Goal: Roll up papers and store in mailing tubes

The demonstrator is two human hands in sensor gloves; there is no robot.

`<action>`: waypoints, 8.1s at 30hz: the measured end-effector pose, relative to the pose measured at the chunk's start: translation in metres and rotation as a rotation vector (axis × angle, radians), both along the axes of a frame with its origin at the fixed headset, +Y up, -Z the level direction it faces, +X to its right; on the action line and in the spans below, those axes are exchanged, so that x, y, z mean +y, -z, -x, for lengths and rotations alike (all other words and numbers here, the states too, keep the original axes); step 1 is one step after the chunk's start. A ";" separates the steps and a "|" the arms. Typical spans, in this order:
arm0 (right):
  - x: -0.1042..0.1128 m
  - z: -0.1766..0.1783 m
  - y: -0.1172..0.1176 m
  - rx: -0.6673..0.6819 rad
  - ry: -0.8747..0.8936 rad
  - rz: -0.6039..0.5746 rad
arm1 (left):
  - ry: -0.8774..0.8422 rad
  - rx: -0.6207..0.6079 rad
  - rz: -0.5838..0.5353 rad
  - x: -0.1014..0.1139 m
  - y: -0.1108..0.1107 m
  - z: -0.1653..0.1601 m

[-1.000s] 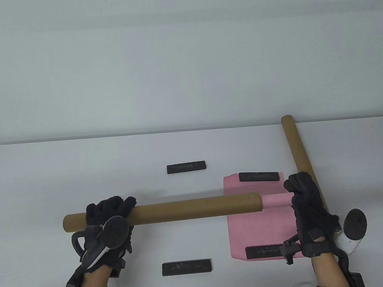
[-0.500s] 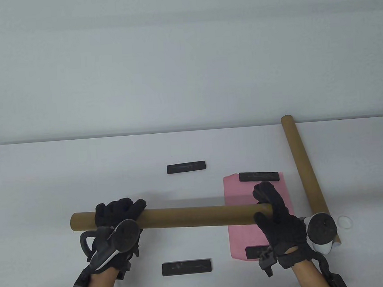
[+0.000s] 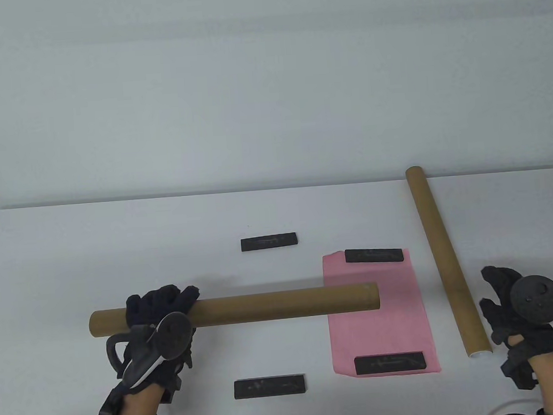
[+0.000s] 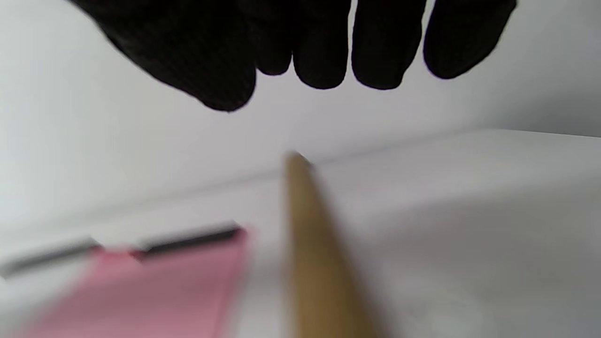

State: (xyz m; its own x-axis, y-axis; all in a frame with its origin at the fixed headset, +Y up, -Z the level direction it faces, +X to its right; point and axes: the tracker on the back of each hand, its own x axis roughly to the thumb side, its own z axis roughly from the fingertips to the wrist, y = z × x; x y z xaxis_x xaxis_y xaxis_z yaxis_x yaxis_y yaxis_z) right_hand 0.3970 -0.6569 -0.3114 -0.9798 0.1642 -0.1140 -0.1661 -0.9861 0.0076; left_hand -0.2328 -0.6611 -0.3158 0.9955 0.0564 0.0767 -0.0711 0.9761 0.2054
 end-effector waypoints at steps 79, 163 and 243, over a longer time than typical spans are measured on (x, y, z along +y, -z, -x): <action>-0.012 0.179 -0.034 0.607 0.603 -0.491 | -0.084 -0.093 0.111 -0.006 0.000 -0.014; -0.008 0.172 -0.034 0.633 0.271 -0.489 | -0.059 0.648 0.888 -0.105 0.162 -0.036; -0.027 0.070 0.086 -0.151 -0.060 0.073 | -0.165 -0.164 0.261 -0.049 0.009 -0.033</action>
State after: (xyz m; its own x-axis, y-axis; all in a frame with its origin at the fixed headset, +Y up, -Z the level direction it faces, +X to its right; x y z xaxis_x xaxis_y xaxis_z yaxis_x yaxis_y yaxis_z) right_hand 0.3274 -0.6835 -0.3978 -0.9583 0.0923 -0.2705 -0.1121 -0.9920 0.0586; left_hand -0.1997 -0.7103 -0.3248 0.9469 0.2545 0.1966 -0.2438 0.9667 -0.0773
